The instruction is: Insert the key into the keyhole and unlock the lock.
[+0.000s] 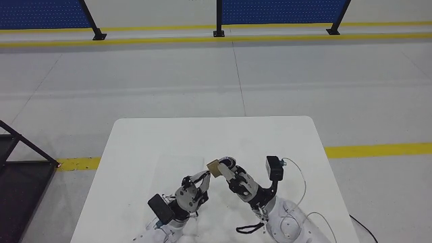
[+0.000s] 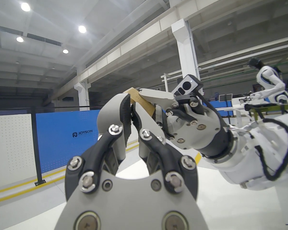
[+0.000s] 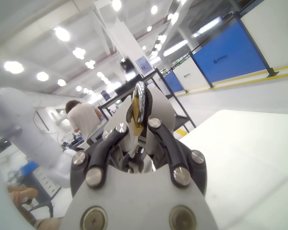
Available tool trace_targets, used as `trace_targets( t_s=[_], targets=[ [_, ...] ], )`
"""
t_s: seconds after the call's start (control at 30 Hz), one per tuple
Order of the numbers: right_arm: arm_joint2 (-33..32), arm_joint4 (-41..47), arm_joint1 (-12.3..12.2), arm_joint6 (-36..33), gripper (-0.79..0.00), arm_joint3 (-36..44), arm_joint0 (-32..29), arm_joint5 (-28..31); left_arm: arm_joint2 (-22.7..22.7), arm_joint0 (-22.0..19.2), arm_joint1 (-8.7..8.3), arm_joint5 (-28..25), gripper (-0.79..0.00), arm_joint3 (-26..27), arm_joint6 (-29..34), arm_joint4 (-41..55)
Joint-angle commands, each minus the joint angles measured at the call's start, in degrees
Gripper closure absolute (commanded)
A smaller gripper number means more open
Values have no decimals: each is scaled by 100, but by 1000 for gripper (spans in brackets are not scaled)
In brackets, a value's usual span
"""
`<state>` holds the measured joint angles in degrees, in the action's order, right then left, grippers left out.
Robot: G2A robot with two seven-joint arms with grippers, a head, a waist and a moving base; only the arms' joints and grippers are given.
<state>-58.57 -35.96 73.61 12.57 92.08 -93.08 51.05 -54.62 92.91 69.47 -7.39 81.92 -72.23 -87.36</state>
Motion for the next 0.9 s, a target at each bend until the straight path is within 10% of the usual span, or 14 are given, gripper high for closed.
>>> trace_targets(
  t_s=[0.0,0.53,0.87],
  targets=[
    [-3,-4,-1,5,0,-1,-2,5,3,-36,15,227,0,-40,-105,-86],
    [-12,40,-10,-18,0,17,-13,6,27,-284,146,1669,0,-396,-494,-513],
    [-13,72,-12,-20,0,29,-8,8,86,-286,172,1432,0,-482,-535,-520]
  ],
)
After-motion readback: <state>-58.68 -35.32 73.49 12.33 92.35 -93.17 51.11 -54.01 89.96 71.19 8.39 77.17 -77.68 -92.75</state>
